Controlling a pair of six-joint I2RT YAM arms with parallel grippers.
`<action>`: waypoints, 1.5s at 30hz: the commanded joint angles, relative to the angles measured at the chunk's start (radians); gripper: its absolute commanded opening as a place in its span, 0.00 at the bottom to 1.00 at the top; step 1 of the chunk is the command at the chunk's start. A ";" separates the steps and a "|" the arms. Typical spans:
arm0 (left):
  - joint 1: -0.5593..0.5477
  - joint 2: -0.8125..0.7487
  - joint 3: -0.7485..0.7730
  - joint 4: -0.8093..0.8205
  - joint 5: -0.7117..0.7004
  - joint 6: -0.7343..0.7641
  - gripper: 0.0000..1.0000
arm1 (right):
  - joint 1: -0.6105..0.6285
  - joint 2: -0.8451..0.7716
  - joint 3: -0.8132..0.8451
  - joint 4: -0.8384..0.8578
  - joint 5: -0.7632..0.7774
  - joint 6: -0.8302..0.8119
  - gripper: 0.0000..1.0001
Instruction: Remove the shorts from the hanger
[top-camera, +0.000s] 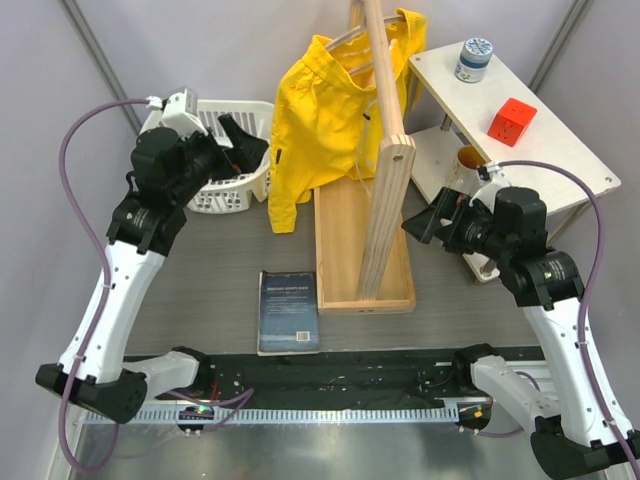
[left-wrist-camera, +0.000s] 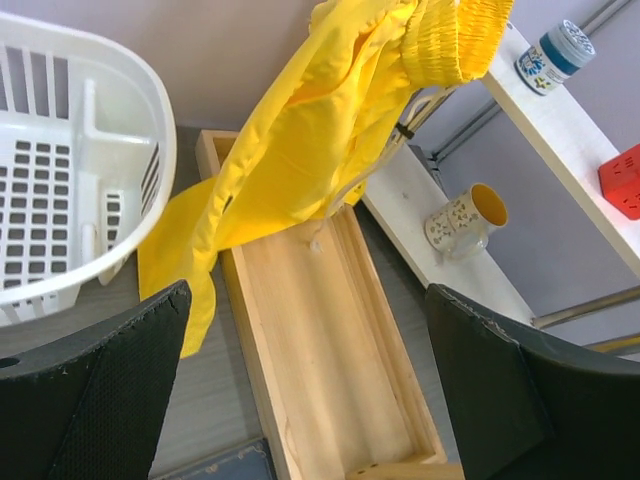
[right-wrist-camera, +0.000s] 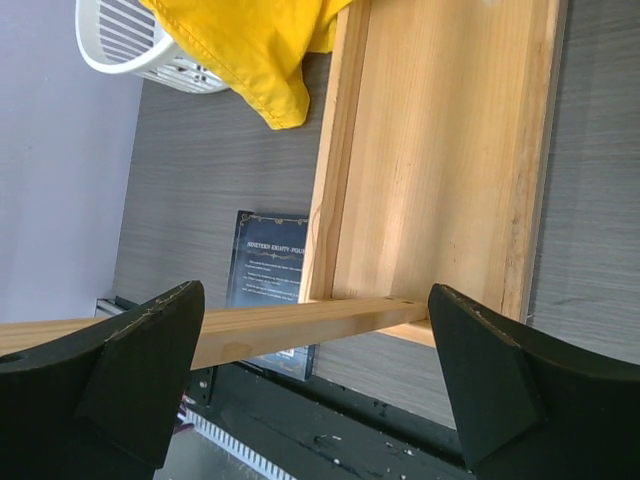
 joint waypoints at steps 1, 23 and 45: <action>0.006 0.092 0.102 0.014 0.006 0.113 0.98 | -0.004 0.027 0.074 -0.052 0.041 -0.019 1.00; 0.051 0.787 0.802 0.290 0.324 0.083 0.91 | -0.002 0.141 0.341 -0.141 0.165 -0.103 1.00; -0.017 0.748 0.693 0.249 0.310 0.128 0.07 | -0.004 0.172 0.365 -0.133 0.182 -0.191 1.00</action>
